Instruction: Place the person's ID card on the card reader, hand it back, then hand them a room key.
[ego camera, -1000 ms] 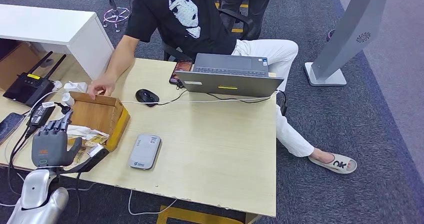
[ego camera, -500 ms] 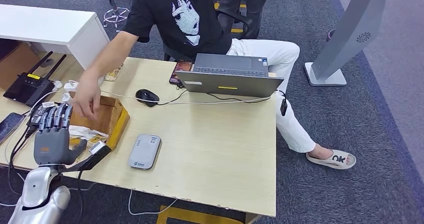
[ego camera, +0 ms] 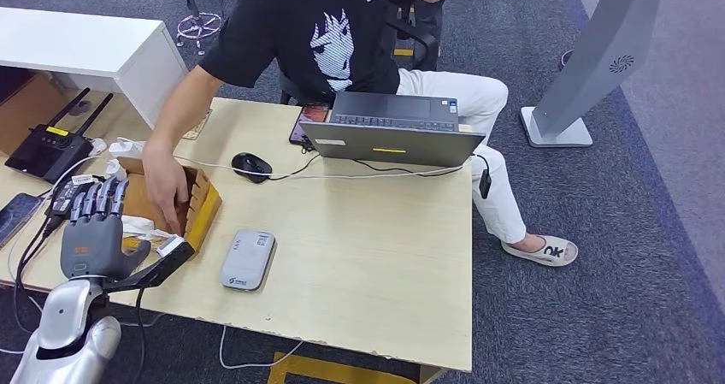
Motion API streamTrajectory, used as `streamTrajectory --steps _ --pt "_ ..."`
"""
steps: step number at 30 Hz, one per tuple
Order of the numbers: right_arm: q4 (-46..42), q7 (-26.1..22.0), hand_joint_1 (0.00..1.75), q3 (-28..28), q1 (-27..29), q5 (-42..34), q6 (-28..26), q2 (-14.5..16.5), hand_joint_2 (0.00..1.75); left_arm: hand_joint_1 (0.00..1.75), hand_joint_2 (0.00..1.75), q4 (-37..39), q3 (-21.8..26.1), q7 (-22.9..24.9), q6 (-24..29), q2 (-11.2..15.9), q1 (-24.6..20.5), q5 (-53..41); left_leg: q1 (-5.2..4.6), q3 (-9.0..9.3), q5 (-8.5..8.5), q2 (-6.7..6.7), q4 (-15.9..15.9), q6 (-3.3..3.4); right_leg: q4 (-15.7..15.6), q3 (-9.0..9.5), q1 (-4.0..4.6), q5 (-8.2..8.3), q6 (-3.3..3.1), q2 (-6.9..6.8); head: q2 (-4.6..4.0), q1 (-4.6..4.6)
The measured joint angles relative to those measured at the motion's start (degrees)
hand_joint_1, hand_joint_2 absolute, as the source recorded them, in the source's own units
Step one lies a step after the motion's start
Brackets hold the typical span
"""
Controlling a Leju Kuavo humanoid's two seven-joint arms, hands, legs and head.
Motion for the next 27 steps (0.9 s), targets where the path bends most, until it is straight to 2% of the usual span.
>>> streamTrajectory --steps 6,14,27 --pt "0.00 -0.34 0.00 -0.01 0.02 -0.56 -0.08 0.01 1.75 0.00 1.75 -2.93 -0.94 1.10 -0.73 0.51 1.10 -0.81 0.00 0.00 0.00 0.00 0.00 0.00 0.00 0.00 0.00 0.00 0.00 0.00 0.00 0.00" --pt "0.00 -0.54 0.00 -0.02 0.03 -0.77 -0.39 0.02 1.75 0.00 1.75 -3.05 -0.97 2.25 -0.27 1.56 2.02 -2.43 0.00 0.00 0.00 0.00 0.00 0.00 0.00 0.00 0.00 0.00 0.00 0.00 0.00 0.00" --pt "0.00 -0.56 0.00 -0.02 0.03 -1.29 -0.56 0.02 1.75 0.00 1.75 -2.93 -0.97 2.33 -0.46 1.80 2.23 -1.98 0.00 0.00 0.00 0.00 0.00 0.00 0.00 0.01 0.00 0.00 0.00 0.00 0.00 0.00"
